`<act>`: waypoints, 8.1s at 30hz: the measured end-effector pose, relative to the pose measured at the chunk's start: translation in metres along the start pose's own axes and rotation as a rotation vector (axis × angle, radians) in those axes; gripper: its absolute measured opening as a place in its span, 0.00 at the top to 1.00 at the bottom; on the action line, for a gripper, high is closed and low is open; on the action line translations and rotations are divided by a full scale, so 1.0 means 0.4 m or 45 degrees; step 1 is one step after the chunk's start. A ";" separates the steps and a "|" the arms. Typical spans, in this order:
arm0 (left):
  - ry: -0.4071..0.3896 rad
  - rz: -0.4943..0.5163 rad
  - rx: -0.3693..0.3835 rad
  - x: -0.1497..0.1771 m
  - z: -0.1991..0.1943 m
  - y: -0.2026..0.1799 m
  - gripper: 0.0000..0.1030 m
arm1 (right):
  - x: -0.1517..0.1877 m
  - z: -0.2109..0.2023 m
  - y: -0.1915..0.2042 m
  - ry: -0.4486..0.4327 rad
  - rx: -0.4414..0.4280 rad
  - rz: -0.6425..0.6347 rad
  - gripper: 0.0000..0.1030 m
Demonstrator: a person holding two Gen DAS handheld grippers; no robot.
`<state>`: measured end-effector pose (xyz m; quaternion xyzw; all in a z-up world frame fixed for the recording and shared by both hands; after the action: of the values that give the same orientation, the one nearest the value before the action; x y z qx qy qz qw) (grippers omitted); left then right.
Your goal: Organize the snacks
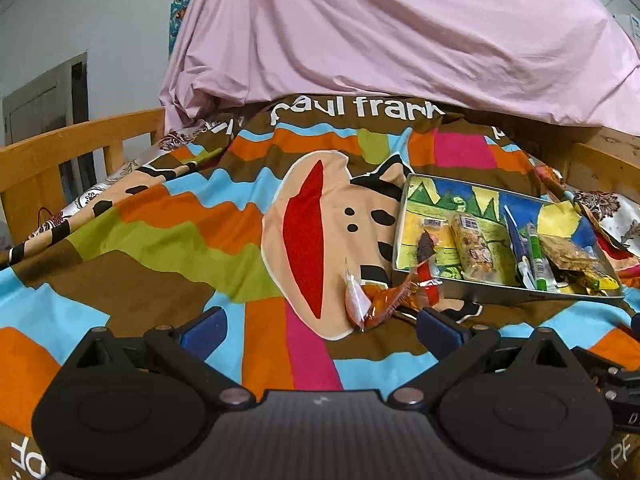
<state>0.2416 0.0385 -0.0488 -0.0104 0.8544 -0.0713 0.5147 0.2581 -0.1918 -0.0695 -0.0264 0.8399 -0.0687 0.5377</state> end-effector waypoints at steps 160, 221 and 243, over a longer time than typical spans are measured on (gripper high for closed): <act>0.197 0.254 0.125 -0.121 0.541 -0.244 0.47 | -0.018 0.333 -0.157 0.085 0.108 0.362 0.71; -0.215 -0.030 0.111 -0.070 -0.228 -0.142 0.00 | -0.105 -0.348 -0.206 -0.325 0.100 0.290 0.01; -0.156 -0.053 0.122 0.038 -0.272 -0.102 0.00 | 0.008 -0.384 -0.160 -0.180 0.077 0.225 0.01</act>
<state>0.1363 0.0090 -0.0067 -0.0079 0.8164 -0.1222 0.5643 0.1155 -0.2420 0.0001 0.0592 0.7965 -0.0444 0.6001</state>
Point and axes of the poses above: each gripper's, at about its wrist camera, not at the fingertips, and z roughly the way its jaws point, y to its left, x to its underside, the point moved 5 cm from there along z, roughly the way its jaws point, and after that the axes turned 14 degrees about x, right-handed, at the moved point
